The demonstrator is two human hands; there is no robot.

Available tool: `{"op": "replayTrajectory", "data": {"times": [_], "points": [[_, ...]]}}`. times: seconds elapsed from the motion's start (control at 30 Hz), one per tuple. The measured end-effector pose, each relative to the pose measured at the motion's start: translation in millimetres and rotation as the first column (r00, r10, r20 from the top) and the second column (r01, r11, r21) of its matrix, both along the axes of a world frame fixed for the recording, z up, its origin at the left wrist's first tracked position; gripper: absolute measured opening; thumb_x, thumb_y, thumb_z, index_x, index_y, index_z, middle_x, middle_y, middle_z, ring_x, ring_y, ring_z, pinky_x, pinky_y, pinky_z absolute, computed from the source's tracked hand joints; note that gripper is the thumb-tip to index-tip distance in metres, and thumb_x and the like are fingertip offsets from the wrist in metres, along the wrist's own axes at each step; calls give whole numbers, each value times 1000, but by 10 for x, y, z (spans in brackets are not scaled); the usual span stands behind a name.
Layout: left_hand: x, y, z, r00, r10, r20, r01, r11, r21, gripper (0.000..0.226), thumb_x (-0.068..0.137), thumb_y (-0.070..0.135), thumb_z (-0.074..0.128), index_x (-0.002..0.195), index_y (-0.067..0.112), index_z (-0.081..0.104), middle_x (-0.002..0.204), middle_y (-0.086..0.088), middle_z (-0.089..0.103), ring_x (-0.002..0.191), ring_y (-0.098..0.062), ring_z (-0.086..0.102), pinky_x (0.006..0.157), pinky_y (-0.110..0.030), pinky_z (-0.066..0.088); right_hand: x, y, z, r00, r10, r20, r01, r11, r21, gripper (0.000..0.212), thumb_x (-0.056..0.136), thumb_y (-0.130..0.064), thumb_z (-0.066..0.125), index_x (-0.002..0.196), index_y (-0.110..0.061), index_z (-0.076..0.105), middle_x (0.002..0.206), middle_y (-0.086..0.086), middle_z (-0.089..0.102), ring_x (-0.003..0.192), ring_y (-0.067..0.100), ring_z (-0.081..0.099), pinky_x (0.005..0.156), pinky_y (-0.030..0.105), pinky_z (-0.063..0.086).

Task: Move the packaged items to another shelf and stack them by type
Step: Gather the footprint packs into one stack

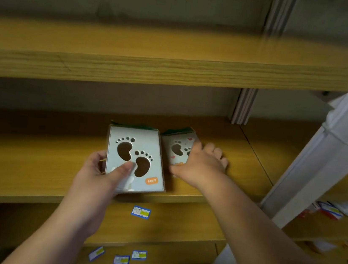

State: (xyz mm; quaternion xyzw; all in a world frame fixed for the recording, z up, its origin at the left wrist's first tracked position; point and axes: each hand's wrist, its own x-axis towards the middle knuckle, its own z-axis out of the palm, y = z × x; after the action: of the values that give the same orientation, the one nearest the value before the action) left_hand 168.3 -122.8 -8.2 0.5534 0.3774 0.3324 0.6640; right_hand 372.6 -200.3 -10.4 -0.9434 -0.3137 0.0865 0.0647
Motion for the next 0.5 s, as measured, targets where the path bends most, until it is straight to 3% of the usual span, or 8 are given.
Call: {"op": "replayTrajectory", "data": {"times": [0.1, 0.23, 0.3, 0.37, 0.43, 0.5], "points": [[-42, -3, -22, 1000, -14, 18, 14, 1000, -8, 52, 71, 27, 79, 119, 25, 61, 101, 0, 78, 88, -20, 77, 72, -36, 57, 13, -89, 50, 999, -18, -35, 22, 995, 93, 111, 54, -76, 74, 143, -25, 31, 138, 12, 44, 125, 34, 42, 97, 45, 39], [-47, 18, -43, 998, -29, 54, 31, 999, -28, 57, 69, 26, 80, 122, 21, 60, 104, -4, 78, 90, -24, 77, 72, -38, 57, 15, -191, 152, 994, -40, -100, 60, 978, 201, 127, 46, -63, 91, 147, -30, 21, 136, 10, 37, 121, 35, 50, 80, 40, 47], [-28, 26, -54, 997, -21, 75, 25, 998, -55, 61, 68, 25, 80, 125, 20, 58, 104, -6, 78, 90, -26, 77, 73, -39, 58, 51, -268, 190, 984, -64, -167, 108, 958, 265, 128, 49, -50, 95, 150, -29, 20, 140, 10, 39, 123, 34, 51, 81, 40, 48], [1, 17, -44, 995, -17, 98, 25, 996, -82, 62, 66, 25, 80, 124, 20, 58, 102, -7, 78, 89, -26, 77, 71, -38, 58, 107, -377, 207, 944, -63, -324, 184, 915, 359, 110, 58, -37, 96, 146, -23, 31, 132, 5, 51, 117, 28, 56, 80, 34, 48], [29, -4, -36, 993, -25, 111, 36, 994, -99, 59, 68, 23, 79, 123, 18, 58, 102, -9, 78, 88, -27, 77, 70, -37, 57, 154, -509, 195, 854, -25, -520, 288, 855, 432, 67, 70, -27, 91, 122, -21, 49, 107, -4, 64, 93, 15, 65, 68, 23, 49], [41, -26, -53, 994, -33, 106, 45, 993, -112, 50, 75, 17, 77, 122, 18, 59, 103, -10, 78, 87, -26, 77, 69, -37, 56, 173, -627, 156, 759, 43, -649, 362, 801, 476, 34, 81, -25, 82, 105, -13, 61, 97, -1, 75, 80, 12, 72, 61, 23, 54]]}}
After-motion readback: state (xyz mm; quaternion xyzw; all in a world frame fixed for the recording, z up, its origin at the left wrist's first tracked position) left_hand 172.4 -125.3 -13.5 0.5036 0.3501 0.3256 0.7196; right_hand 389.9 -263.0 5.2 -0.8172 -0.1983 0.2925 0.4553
